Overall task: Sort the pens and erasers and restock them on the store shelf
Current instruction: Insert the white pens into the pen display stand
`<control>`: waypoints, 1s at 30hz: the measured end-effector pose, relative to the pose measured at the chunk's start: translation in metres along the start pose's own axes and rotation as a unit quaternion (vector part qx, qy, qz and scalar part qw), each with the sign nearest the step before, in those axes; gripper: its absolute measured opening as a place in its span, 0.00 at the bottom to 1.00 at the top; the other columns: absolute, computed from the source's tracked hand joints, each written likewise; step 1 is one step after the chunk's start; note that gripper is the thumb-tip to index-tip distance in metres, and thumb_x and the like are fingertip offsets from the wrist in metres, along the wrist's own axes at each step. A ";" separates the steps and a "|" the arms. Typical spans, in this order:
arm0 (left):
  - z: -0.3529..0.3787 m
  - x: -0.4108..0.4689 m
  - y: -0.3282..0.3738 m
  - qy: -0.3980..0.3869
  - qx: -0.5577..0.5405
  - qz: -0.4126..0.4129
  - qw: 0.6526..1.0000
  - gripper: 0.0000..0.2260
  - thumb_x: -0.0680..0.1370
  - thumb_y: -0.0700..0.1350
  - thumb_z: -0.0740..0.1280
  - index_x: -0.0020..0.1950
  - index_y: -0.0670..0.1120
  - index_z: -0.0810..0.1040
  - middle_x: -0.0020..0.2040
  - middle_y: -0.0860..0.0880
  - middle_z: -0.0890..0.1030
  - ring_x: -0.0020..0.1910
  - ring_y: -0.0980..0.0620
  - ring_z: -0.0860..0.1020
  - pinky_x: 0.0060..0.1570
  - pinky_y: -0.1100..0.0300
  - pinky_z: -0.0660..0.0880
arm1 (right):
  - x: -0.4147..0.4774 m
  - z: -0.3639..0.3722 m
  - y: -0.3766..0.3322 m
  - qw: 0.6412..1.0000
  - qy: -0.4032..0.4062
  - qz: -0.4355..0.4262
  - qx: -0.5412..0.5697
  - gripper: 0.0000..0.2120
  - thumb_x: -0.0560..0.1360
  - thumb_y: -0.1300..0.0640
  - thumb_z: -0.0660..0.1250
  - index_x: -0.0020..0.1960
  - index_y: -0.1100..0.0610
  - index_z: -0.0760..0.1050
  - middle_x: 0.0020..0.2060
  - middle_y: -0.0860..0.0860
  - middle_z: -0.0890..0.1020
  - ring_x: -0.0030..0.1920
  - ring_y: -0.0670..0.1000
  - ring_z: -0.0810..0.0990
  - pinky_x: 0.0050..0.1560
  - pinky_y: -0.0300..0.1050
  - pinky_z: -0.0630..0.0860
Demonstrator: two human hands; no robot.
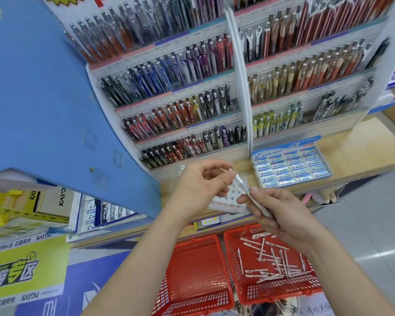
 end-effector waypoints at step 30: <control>-0.086 0.003 -0.031 0.219 0.410 0.112 0.878 0.06 0.76 0.48 0.69 0.44 0.47 0.83 0.35 0.50 0.81 0.37 0.49 0.78 0.40 0.55 0.74 | 0.052 -0.044 0.023 0.901 0.237 -0.023 -0.362 0.23 0.76 0.48 0.66 0.67 0.60 0.72 0.42 0.54 0.82 0.45 0.57 0.81 0.50 0.56 0.77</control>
Point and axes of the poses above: each hand's wrist, its own x-axis towards the middle knuckle, its own z-axis out of the palm, y = z × x, the point moved 9 cm from there along x, towards the middle knuckle
